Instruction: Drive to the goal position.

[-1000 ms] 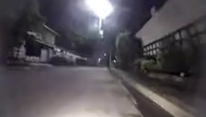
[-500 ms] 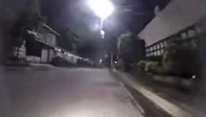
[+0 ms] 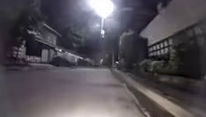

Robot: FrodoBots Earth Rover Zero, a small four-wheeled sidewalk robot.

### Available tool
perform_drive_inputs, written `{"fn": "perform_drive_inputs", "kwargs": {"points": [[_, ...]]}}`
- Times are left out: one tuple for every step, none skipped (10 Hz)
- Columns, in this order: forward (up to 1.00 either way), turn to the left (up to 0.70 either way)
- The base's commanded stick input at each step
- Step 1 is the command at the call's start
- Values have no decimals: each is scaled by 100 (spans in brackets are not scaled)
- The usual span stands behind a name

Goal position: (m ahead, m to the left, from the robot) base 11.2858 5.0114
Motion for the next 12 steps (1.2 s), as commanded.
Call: {"fn": "perform_drive_inputs", "kwargs": {"points": [[50,-43],[50,-29],[50,-3],[50,0],[50,0],[50,0],[50,0],[50,0],[50,0],[50,-16],[50,-50],[50,-50]]}}
